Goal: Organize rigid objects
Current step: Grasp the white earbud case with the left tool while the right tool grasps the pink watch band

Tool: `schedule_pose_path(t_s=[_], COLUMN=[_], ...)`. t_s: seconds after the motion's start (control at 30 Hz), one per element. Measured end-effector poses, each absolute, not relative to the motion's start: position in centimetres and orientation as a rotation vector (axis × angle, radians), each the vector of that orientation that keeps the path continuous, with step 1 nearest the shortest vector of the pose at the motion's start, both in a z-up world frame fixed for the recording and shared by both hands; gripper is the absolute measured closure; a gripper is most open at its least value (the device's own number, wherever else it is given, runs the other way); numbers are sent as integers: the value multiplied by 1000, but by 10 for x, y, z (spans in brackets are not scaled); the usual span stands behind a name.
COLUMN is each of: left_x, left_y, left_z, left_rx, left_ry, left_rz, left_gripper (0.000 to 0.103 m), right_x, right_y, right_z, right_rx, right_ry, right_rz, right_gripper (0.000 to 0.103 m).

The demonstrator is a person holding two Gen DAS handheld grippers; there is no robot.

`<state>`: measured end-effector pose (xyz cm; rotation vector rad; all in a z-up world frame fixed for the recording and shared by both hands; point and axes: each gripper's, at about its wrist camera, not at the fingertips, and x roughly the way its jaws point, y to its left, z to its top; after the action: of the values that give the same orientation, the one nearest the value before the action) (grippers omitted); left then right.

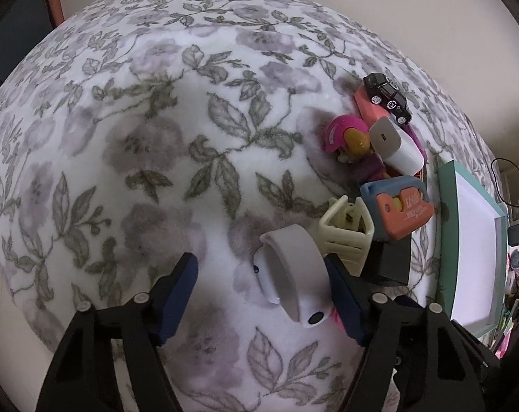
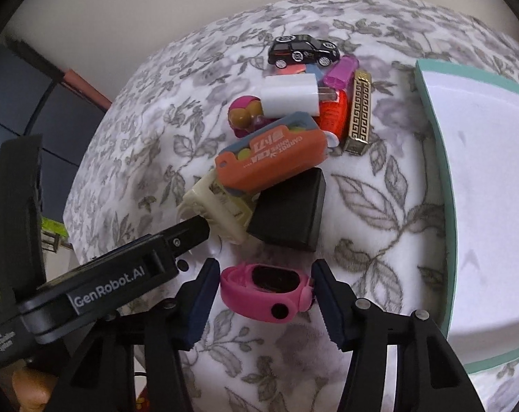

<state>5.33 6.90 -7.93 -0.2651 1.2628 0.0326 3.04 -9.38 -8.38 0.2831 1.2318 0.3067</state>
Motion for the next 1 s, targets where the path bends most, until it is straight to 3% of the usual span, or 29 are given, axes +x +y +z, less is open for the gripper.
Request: schedule_pose_path(t_s=[0.13,0.43,0.5,0.57,1.0], left_x=[59,61,62,61,50], left_y=[67,61,58,56,73], left_z=[-86,-92,-92,-93,-80], left_rx=[-290,-264,-244,-232,-258], left_ry=[1286,1292,1294,1292,1322], left_rz=[15,26,41,50,73], left_gripper=[49,53,56,66,67], right_x=[28,27,26,25,20], right_y=[-101,-104,-105,-104,-116], right_z=[-85,-87,-87,-87,-80], right_rx=[326,346,345,339,392], right_ry=[1240,1245,1249,1251,1240], right_rz=[313,321,324,326,337], right_gripper=[45,45,45,45,46])
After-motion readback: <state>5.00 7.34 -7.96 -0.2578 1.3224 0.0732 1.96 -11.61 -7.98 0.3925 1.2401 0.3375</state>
